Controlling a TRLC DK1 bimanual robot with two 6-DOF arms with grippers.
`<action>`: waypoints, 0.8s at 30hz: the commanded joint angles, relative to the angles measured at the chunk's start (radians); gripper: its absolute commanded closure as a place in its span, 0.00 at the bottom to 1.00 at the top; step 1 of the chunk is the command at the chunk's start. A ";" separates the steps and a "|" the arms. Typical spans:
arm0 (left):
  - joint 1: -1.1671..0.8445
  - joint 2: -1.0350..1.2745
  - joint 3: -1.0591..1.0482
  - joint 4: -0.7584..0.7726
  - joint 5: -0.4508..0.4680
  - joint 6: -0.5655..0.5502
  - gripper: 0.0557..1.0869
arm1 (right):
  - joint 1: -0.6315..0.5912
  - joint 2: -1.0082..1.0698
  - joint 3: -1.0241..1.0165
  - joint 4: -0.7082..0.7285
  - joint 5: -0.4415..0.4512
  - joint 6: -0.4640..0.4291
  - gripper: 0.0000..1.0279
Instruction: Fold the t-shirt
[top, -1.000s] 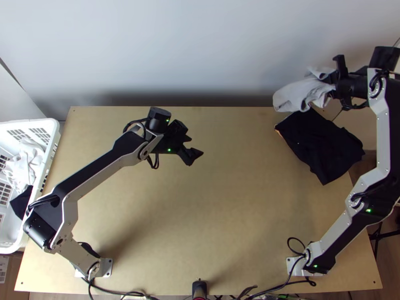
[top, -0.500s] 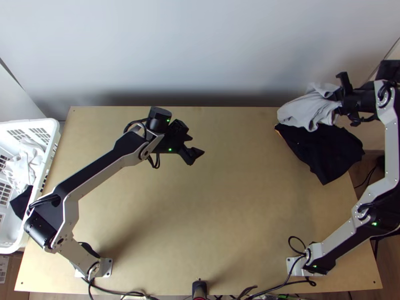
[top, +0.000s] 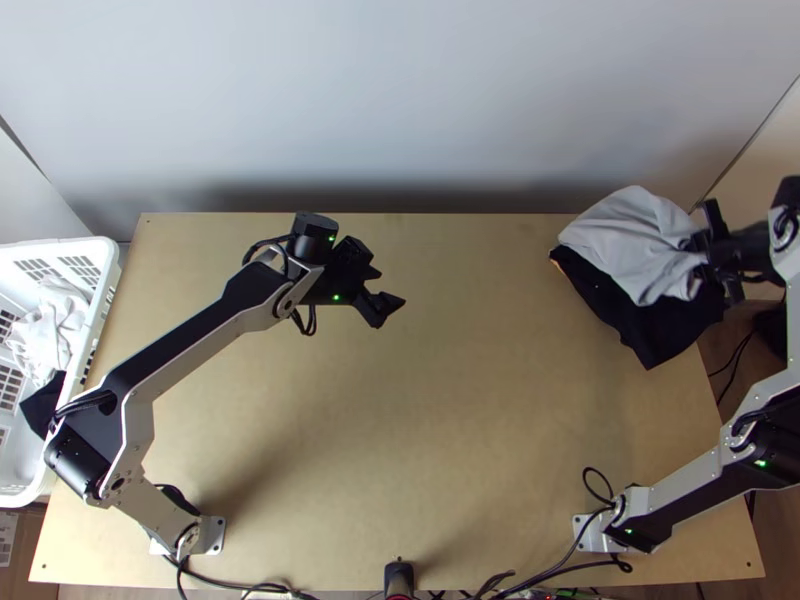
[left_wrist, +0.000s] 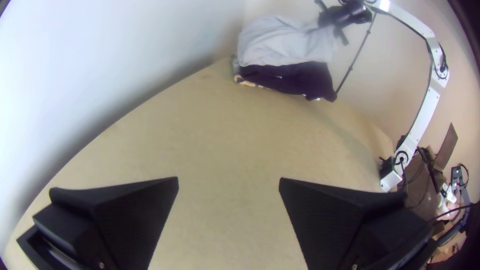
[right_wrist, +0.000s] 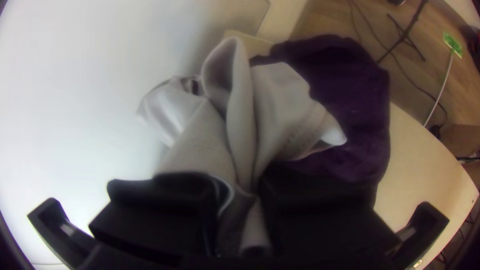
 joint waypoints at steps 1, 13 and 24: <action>0.003 -0.005 0.000 -0.002 0.001 0.005 0.05 | -0.108 -0.004 -0.137 0.061 0.044 -0.051 0.97; 0.002 -0.013 -0.005 -0.007 0.001 0.008 0.05 | -0.197 0.078 -0.326 0.260 0.115 -0.169 0.97; 0.003 -0.027 -0.034 -0.005 0.001 0.008 0.05 | -0.200 0.087 -0.347 0.320 0.130 -0.230 0.34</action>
